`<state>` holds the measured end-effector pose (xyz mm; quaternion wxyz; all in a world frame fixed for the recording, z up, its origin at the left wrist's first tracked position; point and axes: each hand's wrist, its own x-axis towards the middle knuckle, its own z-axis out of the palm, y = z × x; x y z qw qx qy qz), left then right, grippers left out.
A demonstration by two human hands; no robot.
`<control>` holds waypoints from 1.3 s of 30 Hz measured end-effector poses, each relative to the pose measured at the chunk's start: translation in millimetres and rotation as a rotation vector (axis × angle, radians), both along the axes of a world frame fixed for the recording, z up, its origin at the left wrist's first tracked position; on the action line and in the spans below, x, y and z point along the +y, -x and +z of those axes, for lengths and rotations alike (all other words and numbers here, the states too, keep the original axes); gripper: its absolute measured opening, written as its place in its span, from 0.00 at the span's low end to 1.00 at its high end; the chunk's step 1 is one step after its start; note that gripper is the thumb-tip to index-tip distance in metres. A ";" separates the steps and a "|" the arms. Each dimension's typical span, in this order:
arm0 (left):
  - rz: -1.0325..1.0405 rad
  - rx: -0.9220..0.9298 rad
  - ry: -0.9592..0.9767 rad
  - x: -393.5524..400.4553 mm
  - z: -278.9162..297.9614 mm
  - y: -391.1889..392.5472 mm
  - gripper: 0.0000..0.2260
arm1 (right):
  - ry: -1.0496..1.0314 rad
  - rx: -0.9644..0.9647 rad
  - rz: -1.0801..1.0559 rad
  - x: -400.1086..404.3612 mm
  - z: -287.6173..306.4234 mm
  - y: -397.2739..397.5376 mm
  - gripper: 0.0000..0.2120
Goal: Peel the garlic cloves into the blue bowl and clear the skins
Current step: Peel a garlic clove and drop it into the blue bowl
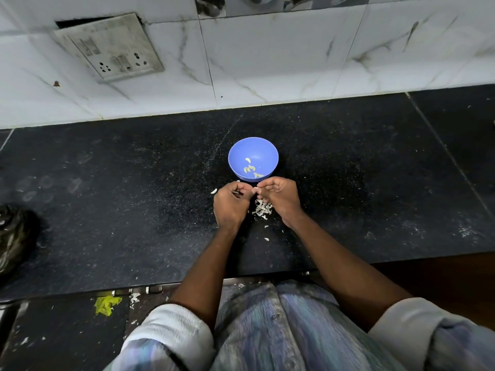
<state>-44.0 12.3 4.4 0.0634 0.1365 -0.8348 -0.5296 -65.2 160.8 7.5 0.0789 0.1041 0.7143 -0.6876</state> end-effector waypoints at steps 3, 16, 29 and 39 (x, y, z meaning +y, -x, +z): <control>-0.020 0.006 -0.001 -0.1 -2.9 0.3 0.06 | -0.006 0.010 -0.001 0.5 0.0 0.4 0.08; -0.039 -0.100 -0.149 6.4 1.6 2.2 0.04 | -0.092 0.025 0.015 0.7 4.6 -0.7 0.07; 0.053 -0.208 -0.434 9.3 7.6 0.1 0.05 | -0.333 0.168 0.030 -2.1 0.5 -1.1 0.07; -0.036 -0.262 -0.541 3.7 6.6 1.4 0.05 | -0.411 0.205 0.096 4.8 3.9 0.7 0.09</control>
